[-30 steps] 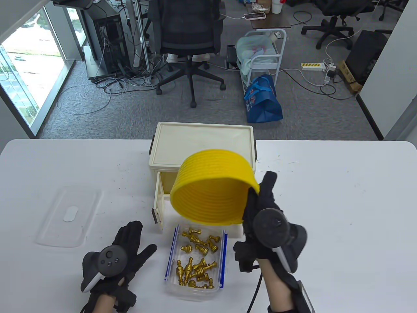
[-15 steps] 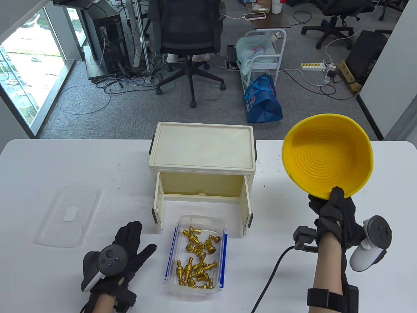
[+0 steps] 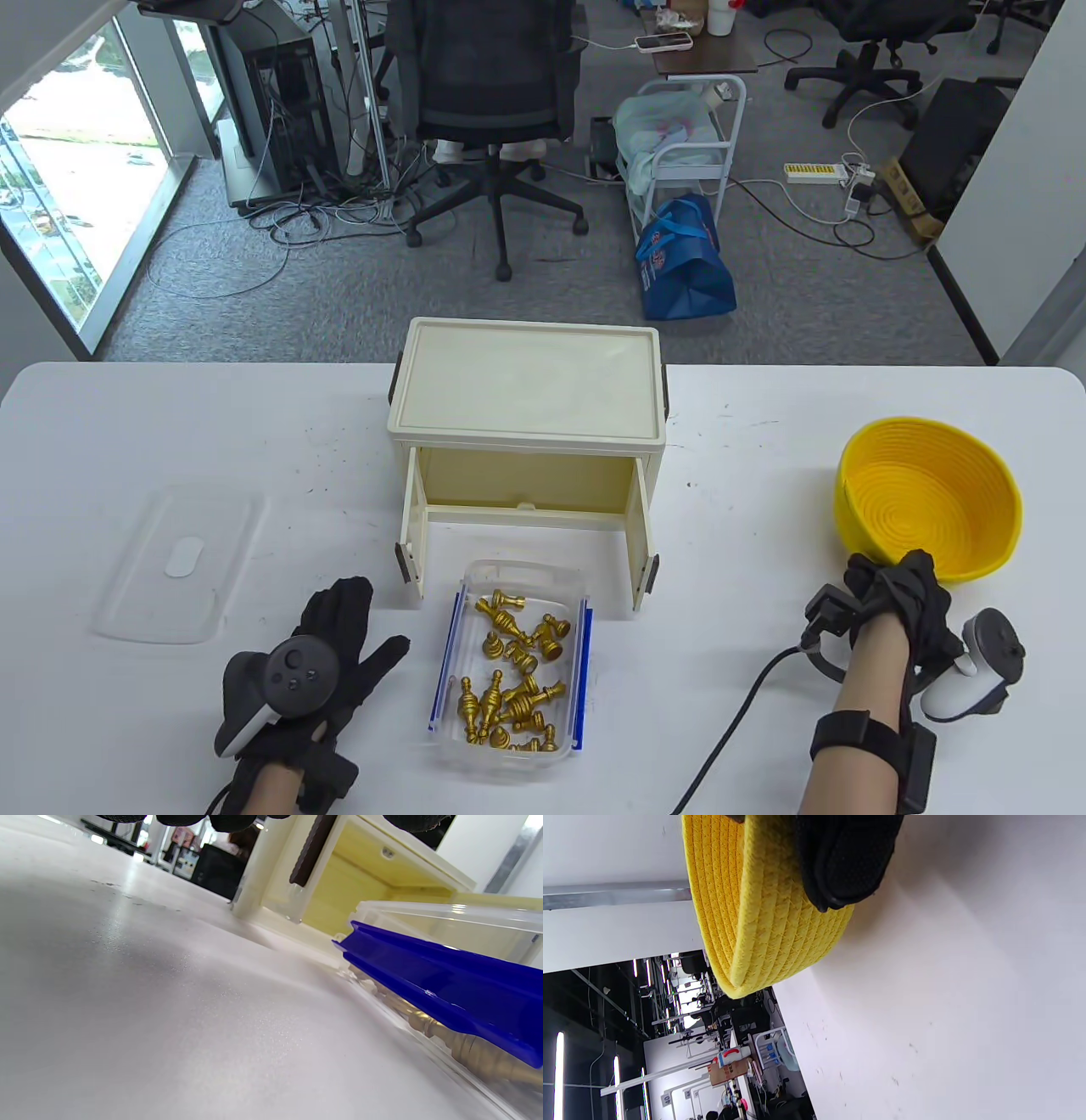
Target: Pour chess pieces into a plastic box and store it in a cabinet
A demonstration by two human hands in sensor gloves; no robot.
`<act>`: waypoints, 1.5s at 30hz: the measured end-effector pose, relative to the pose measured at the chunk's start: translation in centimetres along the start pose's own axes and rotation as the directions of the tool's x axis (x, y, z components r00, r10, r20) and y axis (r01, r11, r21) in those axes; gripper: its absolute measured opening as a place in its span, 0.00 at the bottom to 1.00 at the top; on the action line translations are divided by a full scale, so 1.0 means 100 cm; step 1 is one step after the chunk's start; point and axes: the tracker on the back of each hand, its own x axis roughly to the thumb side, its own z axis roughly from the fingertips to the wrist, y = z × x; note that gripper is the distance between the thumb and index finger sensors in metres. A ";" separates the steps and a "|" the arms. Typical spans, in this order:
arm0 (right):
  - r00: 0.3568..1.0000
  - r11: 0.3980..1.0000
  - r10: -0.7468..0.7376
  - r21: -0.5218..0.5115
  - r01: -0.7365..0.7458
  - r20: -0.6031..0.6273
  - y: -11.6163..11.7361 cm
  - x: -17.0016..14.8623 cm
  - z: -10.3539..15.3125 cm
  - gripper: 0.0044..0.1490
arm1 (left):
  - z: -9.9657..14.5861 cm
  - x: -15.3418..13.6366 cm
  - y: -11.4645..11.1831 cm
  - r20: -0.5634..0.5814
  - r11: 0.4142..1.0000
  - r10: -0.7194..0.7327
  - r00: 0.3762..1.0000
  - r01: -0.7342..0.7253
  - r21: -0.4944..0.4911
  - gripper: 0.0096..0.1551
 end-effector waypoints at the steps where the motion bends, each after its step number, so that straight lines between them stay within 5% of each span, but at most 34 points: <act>1: 1.000 1.000 0.005 -0.001 -0.005 -0.011 -0.001 -0.002 -0.001 0.43 | 0.000 0.001 0.000 0.003 1.000 -0.007 1.000 0.007 -0.002 0.53; 18: 1.000 0.999 -0.015 -0.029 0.016 0.013 -0.007 -0.004 0.010 0.49 | 0.002 0.002 0.001 0.018 1.000 -0.006 1.000 0.006 0.015 0.53; 28: 0.938 0.958 0.285 -0.087 -0.272 0.199 -0.008 0.046 0.059 0.48 | 0.002 -0.002 0.001 0.001 1.000 0.018 1.000 -0.018 0.012 0.53; 34: 0.782 0.871 0.478 -0.099 -0.482 0.400 0.011 0.068 0.098 0.48 | 0.004 -0.002 0.002 0.012 0.999 0.034 0.999 -0.034 0.019 0.53; 38: 0.585 0.729 0.586 -0.050 -0.682 0.561 0.030 0.069 0.128 0.51 | 0.006 0.001 0.002 0.032 0.999 0.038 0.999 -0.039 0.026 0.53; 40: 0.444 0.630 0.576 -0.027 -0.776 0.686 0.042 0.064 0.144 0.51 | 0.006 0.002 0.003 0.038 0.999 0.033 0.999 -0.034 0.028 0.54; 45: 0.214 0.442 0.549 -0.063 -0.895 0.808 0.063 0.041 0.177 0.56 | 0.006 0.003 0.002 0.047 0.999 0.028 0.999 -0.029 0.029 0.53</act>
